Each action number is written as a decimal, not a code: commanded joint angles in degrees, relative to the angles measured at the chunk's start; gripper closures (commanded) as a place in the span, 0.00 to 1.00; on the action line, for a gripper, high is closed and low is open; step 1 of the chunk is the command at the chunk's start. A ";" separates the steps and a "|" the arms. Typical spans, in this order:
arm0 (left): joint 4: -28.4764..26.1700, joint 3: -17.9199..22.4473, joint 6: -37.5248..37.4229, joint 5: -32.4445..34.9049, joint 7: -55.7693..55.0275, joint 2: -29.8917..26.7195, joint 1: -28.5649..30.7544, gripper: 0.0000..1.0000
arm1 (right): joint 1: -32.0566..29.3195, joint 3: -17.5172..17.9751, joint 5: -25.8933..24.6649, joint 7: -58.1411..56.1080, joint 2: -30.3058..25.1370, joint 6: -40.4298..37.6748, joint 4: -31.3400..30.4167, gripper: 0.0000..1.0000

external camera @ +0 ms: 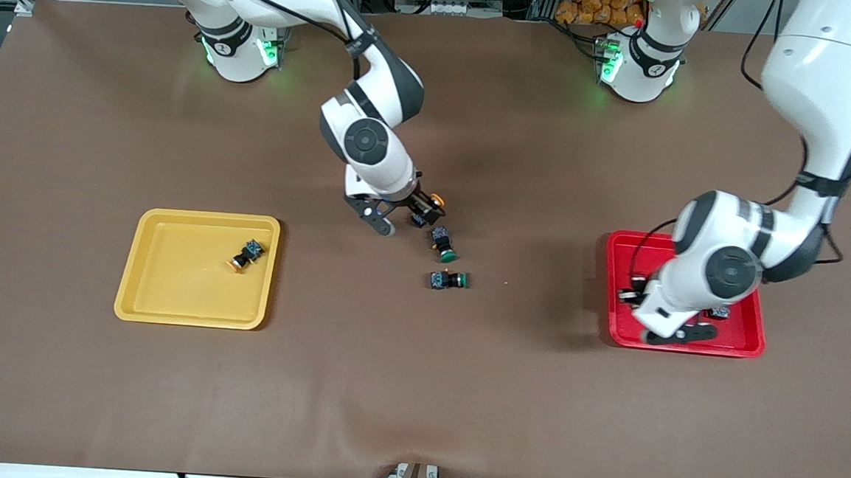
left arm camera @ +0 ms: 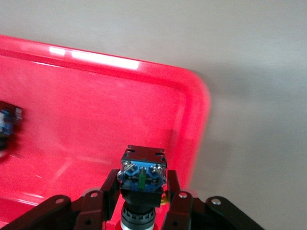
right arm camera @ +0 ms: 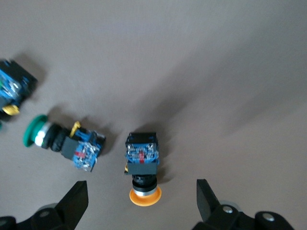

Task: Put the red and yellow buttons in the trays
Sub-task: 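Release the red button in the red tray while the right gripper lifts the orange button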

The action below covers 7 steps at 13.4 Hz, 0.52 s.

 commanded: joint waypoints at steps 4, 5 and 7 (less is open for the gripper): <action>-2.87 -0.77 3.07 4.00 7.27 0.94 5.32 0.94 | 0.87 1.56 0.27 2.07 3.81 4.77 0.16 0.00; -3.66 -0.68 4.39 4.18 7.27 1.82 5.94 0.94 | 0.96 1.56 0.27 2.07 4.43 5.48 0.08 0.00; -4.37 -0.42 5.46 4.27 7.27 2.70 6.29 0.93 | 0.96 1.56 0.18 3.12 5.05 6.27 0.16 0.00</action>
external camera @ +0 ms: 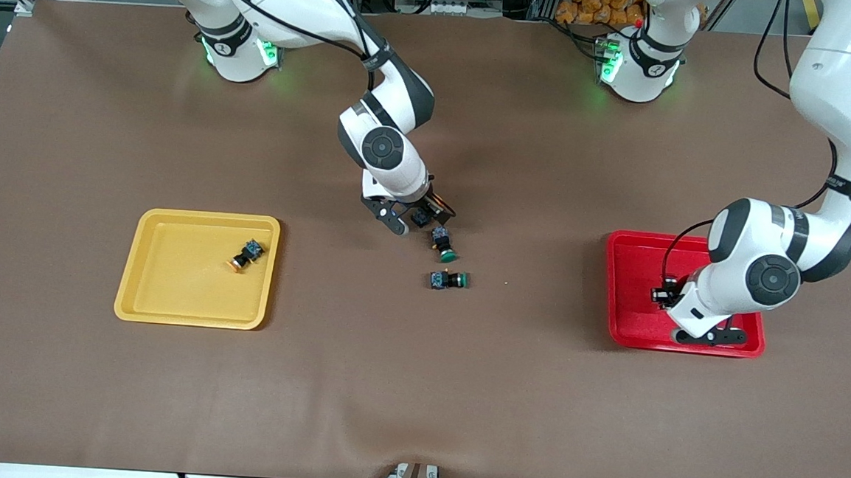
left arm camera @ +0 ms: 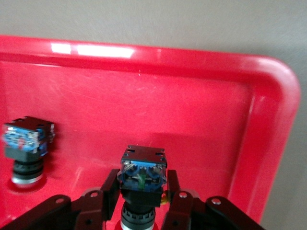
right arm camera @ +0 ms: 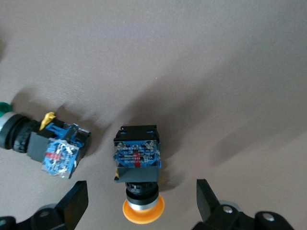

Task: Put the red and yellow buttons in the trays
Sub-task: 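Release the red button in the red tray while the right gripper lifts the orange button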

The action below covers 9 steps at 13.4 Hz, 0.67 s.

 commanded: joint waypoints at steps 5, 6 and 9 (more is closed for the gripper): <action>-0.87 -0.29 2.61 2.68 0.37 2.24 1.76 0.28 | 1.01 -0.06 -0.87 1.57 1.41 2.51 0.17 0.64; -0.78 -0.29 2.61 2.76 0.37 2.24 1.67 0.14 | 1.01 -0.06 -1.04 1.57 1.59 2.42 0.17 0.79; -1.04 -0.64 2.27 2.68 0.46 -1.08 1.93 0.00 | 0.49 -0.06 -0.96 1.66 0.71 1.63 0.78 1.00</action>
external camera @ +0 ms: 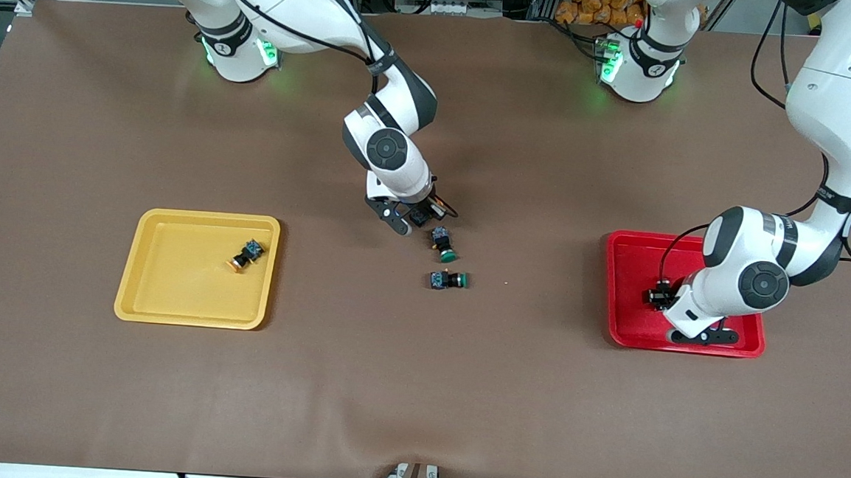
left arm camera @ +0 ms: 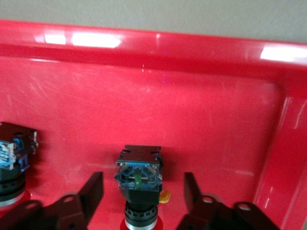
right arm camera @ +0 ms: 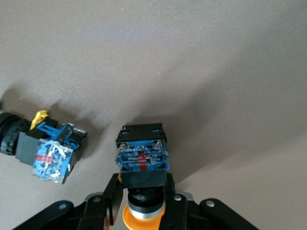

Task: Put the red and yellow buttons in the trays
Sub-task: 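Release the red button in the red tray while the right gripper lifts the orange button, then lower the orange button into the yellow tray while the left gripper withdraws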

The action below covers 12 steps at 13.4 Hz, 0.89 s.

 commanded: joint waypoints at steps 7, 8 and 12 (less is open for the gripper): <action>0.22 -2.90 -8.25 -6.22 4.47 -21.23 1.18 0.00 | -1.41 -8.68 -1.22 -5.91 -6.83 -28.02 11.09 1.00; 0.65 -2.90 -9.48 -7.63 6.49 -23.25 1.18 0.00 | -2.28 -10.00 -1.22 -9.86 -7.46 -30.39 11.08 1.00; 3.37 -2.73 -14.40 -13.87 13.35 -28.98 1.27 0.00 | -10.87 -11.95 -1.22 -29.89 -8.70 -34.10 10.73 1.00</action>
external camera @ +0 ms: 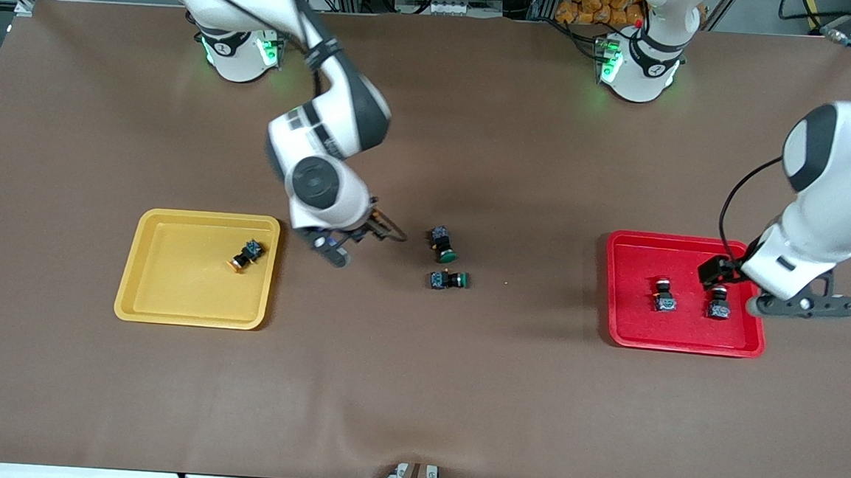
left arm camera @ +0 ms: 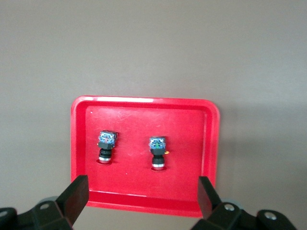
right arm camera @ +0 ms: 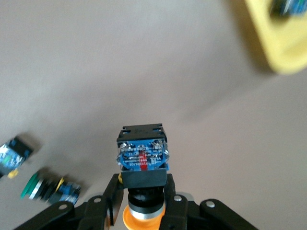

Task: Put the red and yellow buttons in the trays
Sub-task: 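Lower the orange button into the yellow tray while the left gripper withdraws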

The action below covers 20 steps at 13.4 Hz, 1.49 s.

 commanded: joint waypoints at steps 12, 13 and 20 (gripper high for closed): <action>13.53 0.20 -12.85 -5.13 7.96 -3.54 1.74 0.00 | -13.23 -16.61 -0.74 -64.48 -0.60 4.90 -9.65 1.00; 13.53 0.20 -12.85 -5.13 7.96 -3.54 1.74 0.00 | -13.58 -17.22 -0.40 -67.30 -0.42 7.54 -11.32 1.00; 14.23 2.99 -13.28 -6.62 7.53 -3.63 -2.10 0.00 | -13.94 -17.32 2.67 -68.65 1.25 14.69 -15.11 0.68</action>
